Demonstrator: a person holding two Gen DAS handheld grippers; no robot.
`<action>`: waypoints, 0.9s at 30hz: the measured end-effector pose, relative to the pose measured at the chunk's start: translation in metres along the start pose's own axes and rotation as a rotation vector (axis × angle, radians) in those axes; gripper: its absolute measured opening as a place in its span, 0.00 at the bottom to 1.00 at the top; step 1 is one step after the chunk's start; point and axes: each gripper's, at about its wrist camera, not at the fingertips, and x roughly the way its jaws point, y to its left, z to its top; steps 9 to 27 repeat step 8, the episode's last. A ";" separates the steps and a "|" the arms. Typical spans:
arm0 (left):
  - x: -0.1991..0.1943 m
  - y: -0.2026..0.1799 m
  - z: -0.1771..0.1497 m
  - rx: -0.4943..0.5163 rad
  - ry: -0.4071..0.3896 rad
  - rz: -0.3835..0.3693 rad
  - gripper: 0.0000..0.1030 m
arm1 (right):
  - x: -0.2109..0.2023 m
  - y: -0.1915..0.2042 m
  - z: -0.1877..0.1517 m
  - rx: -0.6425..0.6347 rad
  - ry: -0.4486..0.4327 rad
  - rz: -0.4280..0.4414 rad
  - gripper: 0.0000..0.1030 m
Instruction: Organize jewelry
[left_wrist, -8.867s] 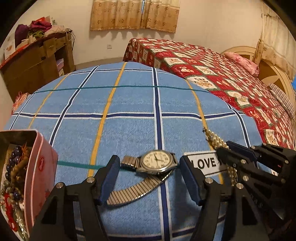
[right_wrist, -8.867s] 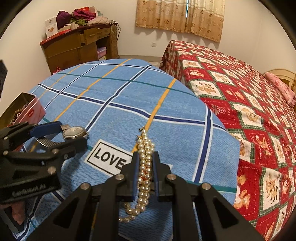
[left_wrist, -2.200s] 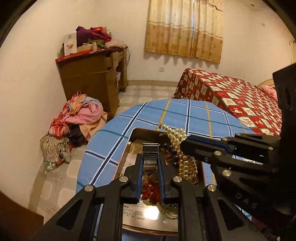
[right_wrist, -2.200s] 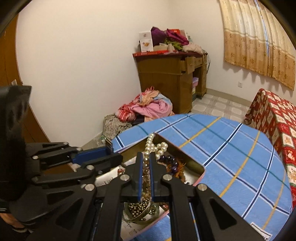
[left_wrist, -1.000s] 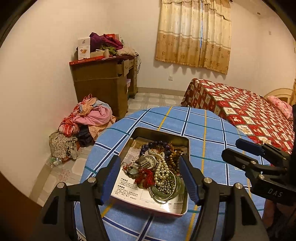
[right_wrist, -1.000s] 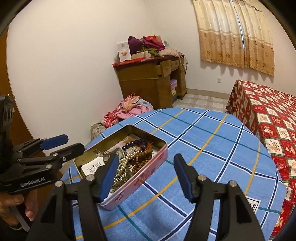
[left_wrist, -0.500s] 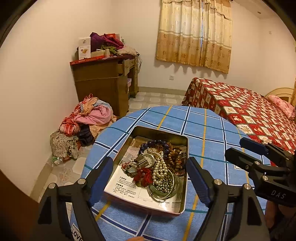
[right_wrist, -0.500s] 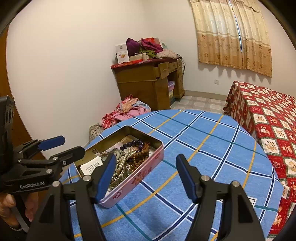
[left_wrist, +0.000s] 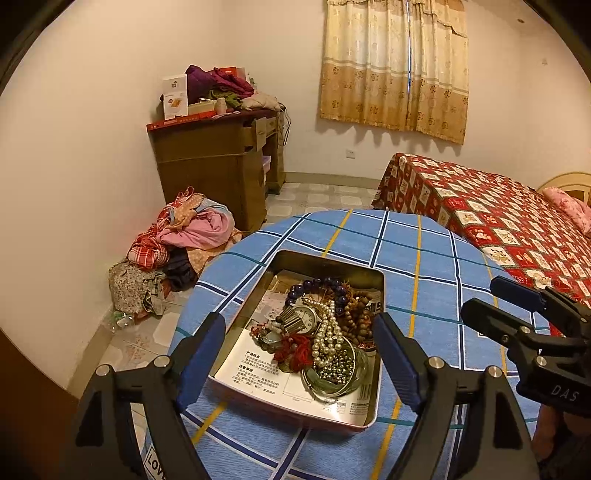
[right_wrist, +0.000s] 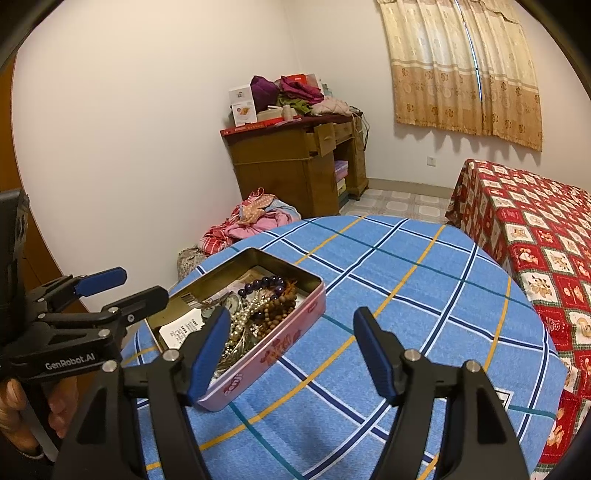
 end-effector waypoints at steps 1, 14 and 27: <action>-0.001 0.001 0.000 -0.002 -0.003 -0.005 0.79 | 0.000 -0.001 0.000 0.000 0.000 0.000 0.70; -0.002 -0.004 -0.003 0.006 -0.022 -0.029 0.79 | 0.000 0.000 -0.001 0.002 0.003 -0.005 0.71; -0.002 -0.004 -0.003 0.006 -0.022 -0.029 0.79 | 0.000 0.000 -0.001 0.002 0.003 -0.005 0.71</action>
